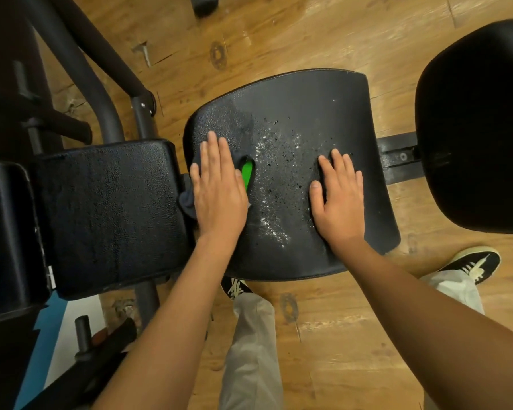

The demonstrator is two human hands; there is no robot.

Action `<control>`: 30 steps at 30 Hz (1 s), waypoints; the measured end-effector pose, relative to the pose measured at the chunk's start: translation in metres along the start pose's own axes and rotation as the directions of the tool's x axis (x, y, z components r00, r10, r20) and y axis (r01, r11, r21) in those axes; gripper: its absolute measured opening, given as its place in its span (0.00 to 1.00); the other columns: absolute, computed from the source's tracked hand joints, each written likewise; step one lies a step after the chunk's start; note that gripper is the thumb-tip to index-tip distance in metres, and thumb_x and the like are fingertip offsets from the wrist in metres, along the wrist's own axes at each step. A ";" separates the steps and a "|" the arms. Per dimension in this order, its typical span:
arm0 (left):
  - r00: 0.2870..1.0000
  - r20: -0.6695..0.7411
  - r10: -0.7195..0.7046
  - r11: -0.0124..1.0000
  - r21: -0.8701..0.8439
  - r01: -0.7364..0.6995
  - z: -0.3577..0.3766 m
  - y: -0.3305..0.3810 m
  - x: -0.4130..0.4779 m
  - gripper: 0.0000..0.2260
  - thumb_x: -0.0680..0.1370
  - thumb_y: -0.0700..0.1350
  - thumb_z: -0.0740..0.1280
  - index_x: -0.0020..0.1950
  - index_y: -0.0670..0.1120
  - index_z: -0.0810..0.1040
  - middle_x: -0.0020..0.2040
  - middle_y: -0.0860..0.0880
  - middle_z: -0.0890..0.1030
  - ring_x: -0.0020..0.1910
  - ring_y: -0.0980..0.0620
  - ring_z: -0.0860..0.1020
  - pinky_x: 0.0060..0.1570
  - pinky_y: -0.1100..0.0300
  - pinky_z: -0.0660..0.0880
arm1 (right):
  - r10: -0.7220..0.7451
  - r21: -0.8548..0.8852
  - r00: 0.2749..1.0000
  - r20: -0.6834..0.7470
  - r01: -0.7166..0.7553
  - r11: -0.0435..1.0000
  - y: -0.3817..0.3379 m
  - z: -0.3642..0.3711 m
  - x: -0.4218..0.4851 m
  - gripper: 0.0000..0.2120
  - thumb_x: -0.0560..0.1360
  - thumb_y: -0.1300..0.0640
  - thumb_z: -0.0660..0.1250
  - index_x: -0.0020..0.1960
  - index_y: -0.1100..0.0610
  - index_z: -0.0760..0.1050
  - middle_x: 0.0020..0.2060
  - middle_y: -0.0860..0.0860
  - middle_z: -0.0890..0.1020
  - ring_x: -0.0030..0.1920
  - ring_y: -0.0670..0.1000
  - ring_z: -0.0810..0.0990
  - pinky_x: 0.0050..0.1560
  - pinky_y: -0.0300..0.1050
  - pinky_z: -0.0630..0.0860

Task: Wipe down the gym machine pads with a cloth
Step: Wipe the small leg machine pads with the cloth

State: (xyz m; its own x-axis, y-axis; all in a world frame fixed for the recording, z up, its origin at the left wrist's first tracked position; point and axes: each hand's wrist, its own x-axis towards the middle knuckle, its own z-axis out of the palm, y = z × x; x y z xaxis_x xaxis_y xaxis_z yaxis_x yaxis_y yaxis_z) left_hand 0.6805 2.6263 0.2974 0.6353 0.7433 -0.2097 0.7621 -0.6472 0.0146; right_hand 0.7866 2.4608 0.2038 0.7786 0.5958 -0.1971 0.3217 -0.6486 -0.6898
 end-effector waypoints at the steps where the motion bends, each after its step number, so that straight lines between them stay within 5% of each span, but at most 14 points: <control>1: 1.000 0.003 0.004 1.000 0.002 -0.004 -0.002 0.003 0.014 0.27 0.86 0.46 0.52 0.84 0.43 0.48 0.84 0.45 0.45 0.83 0.47 0.45 0.80 0.46 0.47 | -0.001 0.006 1.000 -0.001 0.001 1.000 -0.001 0.000 0.000 0.23 0.85 0.52 0.57 0.79 0.54 0.65 0.81 0.53 0.61 0.82 0.55 0.53 0.81 0.61 0.51; 8: 0.997 -0.009 0.078 0.997 0.003 -0.078 -0.006 0.024 0.092 0.27 0.86 0.43 0.53 0.83 0.42 0.48 0.84 0.44 0.45 0.83 0.46 0.46 0.81 0.45 0.46 | 0.001 -0.016 1.000 0.001 -0.001 1.000 -0.001 0.000 0.000 0.23 0.85 0.51 0.56 0.79 0.54 0.65 0.81 0.52 0.61 0.82 0.54 0.53 0.81 0.60 0.51; 21: 0.996 0.084 0.022 0.999 0.037 -0.026 0.020 -0.002 -0.091 0.27 0.85 0.44 0.56 0.83 0.42 0.52 0.84 0.45 0.49 0.83 0.47 0.49 0.79 0.45 0.52 | 0.001 -0.017 1.000 0.003 -0.001 1.000 0.001 0.002 0.001 0.24 0.84 0.51 0.57 0.79 0.53 0.65 0.81 0.52 0.61 0.82 0.54 0.53 0.80 0.61 0.52; 30: 0.998 -0.026 0.056 0.997 0.049 -0.054 0.000 0.008 0.050 0.26 0.86 0.45 0.52 0.83 0.42 0.50 0.84 0.44 0.47 0.83 0.46 0.47 0.80 0.46 0.48 | -0.006 -0.019 1.000 -0.011 0.005 1.000 0.002 0.003 0.001 0.23 0.85 0.51 0.57 0.79 0.53 0.65 0.81 0.52 0.62 0.82 0.54 0.53 0.81 0.60 0.51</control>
State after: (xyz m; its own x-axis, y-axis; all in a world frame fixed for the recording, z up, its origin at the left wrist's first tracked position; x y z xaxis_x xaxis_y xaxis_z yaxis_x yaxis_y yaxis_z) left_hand 0.7187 2.6581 0.2868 0.6799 0.7102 -0.1826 0.7194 -0.6943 -0.0221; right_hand 0.7864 2.4619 0.1999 0.7828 0.5940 -0.1853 0.3360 -0.6542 -0.6776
